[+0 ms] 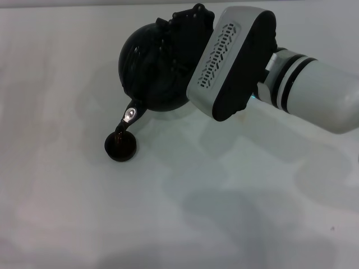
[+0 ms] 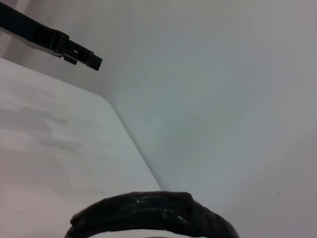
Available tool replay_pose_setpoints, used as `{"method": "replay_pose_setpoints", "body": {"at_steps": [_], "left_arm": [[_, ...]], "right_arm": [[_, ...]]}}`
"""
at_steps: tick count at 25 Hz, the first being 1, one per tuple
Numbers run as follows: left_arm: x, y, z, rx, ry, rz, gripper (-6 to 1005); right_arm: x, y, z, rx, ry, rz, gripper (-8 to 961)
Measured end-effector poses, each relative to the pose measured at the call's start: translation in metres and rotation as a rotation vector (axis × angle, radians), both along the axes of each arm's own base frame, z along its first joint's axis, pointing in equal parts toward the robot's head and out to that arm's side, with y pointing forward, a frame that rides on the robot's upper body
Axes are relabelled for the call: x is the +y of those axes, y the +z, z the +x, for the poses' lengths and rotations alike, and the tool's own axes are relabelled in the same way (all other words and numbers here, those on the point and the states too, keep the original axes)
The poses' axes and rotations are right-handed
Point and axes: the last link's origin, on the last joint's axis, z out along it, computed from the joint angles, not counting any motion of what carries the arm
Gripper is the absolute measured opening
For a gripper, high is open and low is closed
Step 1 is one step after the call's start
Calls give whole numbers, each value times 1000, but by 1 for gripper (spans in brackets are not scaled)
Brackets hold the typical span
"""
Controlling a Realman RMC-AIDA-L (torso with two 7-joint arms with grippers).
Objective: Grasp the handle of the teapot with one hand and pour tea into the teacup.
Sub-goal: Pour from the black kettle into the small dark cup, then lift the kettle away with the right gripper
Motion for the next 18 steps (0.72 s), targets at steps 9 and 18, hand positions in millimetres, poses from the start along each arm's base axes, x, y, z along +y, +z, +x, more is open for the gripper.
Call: {"method": "replay_pose_setpoints", "body": {"at_steps": [9,18], "left_arm": [[1,0,1,-1,-3,0,787],[2,0,0,-1,6,-3,786]], "right_arm": [[0,0,2,-15,7,6,139],[-1,-1,2,-34,24,12,137]]}}
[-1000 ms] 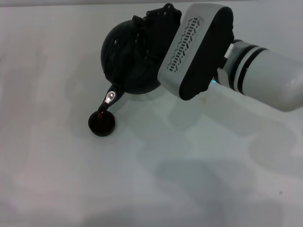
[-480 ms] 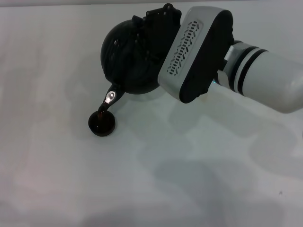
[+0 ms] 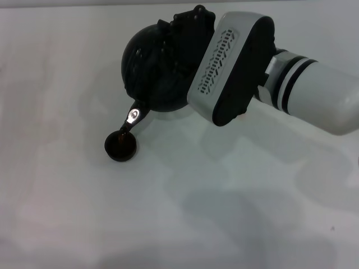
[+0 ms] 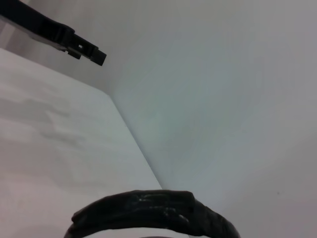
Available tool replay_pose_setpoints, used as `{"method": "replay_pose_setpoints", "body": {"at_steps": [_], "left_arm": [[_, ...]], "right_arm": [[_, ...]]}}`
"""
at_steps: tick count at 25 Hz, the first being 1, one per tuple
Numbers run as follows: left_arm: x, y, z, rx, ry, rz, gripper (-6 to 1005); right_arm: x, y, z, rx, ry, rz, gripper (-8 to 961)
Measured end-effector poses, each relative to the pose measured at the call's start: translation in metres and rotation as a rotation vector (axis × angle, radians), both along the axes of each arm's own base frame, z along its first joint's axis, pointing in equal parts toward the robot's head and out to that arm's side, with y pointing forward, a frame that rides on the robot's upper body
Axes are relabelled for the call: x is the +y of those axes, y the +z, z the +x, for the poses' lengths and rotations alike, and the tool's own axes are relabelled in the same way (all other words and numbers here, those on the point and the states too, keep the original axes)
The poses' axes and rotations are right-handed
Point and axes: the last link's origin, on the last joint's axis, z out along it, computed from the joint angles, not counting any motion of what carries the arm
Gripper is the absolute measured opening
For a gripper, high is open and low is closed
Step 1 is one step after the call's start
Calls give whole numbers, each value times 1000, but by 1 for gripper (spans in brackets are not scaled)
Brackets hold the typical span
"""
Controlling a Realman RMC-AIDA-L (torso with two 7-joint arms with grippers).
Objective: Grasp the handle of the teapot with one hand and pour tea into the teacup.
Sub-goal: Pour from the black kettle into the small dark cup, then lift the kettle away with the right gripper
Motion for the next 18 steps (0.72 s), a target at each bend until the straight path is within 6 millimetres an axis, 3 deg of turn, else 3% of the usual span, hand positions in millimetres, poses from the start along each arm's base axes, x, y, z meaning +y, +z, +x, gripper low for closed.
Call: {"method": "replay_pose_setpoints", "body": {"at_steps": [18], "left_arm": [[1,-3,1,-8,-1,-5,786]], "right_arm": [[-1,-2,4,0,-9,-4,136]]}}
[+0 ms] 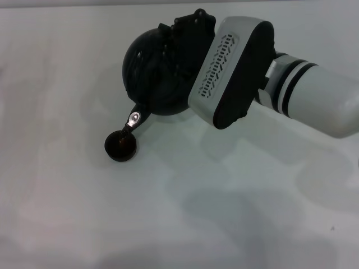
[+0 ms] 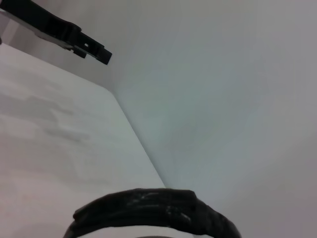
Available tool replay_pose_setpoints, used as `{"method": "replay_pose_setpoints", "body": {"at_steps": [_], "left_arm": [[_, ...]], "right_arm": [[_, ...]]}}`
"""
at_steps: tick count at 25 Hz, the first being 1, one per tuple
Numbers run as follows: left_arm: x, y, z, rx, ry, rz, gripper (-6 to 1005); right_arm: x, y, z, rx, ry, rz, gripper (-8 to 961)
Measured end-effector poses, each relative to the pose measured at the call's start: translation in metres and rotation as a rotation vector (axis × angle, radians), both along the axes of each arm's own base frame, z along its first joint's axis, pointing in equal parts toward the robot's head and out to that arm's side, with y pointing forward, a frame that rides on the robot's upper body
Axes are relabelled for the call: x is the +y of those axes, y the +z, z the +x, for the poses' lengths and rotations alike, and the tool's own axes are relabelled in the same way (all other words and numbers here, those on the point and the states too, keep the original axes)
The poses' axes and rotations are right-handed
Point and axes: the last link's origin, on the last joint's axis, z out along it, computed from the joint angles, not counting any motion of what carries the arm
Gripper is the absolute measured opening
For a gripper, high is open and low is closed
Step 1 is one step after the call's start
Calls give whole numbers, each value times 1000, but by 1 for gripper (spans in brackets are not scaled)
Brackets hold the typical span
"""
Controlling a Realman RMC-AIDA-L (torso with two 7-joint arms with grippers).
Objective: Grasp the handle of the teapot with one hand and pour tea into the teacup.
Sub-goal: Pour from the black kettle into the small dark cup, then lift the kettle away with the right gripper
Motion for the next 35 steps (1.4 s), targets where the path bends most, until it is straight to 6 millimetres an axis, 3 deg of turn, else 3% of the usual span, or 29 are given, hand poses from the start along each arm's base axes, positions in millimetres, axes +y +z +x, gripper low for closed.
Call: {"method": "replay_pose_setpoints", "body": {"at_steps": [21,35], "left_arm": [[-1,-1,0,-25,2,0,786],[-1,-1,-1,-25,3,0,785]], "right_arm": [[-3,-1,2,75,-90,-43,133],[12,21,24,249,-322,-43,134]]}}
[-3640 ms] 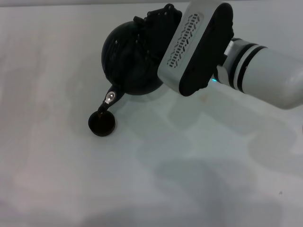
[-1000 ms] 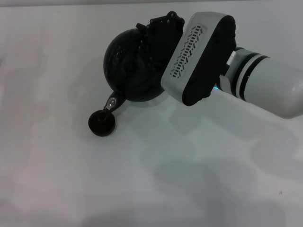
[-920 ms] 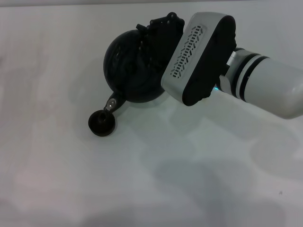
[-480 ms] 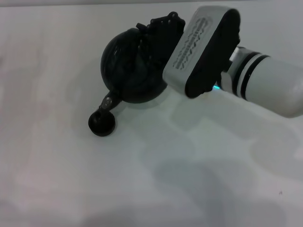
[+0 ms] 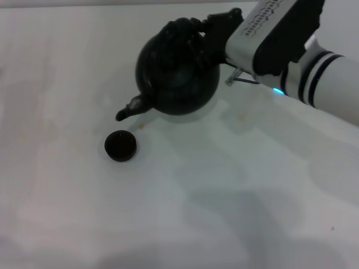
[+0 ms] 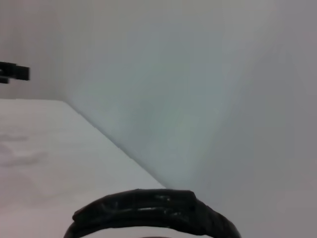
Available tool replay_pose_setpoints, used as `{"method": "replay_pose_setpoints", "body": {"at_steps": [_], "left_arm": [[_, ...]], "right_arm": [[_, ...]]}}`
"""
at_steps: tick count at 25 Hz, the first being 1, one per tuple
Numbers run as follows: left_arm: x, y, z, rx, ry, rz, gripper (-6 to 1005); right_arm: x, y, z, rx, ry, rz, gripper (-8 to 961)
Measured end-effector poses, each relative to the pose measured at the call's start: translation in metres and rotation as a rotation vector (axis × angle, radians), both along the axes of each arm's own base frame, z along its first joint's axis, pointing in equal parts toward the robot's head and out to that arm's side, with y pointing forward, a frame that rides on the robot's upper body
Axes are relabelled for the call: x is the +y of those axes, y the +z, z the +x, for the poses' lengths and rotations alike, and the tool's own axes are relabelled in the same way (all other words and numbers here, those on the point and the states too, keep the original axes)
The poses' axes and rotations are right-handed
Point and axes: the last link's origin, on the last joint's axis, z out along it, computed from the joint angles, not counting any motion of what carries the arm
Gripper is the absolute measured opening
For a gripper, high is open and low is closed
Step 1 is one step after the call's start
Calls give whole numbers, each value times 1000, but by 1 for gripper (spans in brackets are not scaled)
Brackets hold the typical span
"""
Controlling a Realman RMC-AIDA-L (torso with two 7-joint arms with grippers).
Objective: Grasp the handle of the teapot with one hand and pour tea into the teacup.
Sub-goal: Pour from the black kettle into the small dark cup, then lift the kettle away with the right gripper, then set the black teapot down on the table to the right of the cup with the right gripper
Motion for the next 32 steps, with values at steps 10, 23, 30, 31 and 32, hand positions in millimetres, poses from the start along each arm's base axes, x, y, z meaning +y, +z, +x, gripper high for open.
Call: {"method": "replay_pose_setpoints", "body": {"at_steps": [10,23,30,31,32], "left_arm": [[3,0,2,-1,-7,0,785],[3,1,3,-1,-8,3,785],[3,0,3,-1,-8,3,785],[3,0,3,-1,-8,2,785],[3,0,3,-1,-8,1,785]], "right_arm": [[6,27,27,94,-225,-79,133],[12,68,71,135,-424,-89,133],[8,66,80,133,-456,-102,133],[8,66,81,132,-460,-103,133],[8,66,82,132,-464,-104,133]]}}
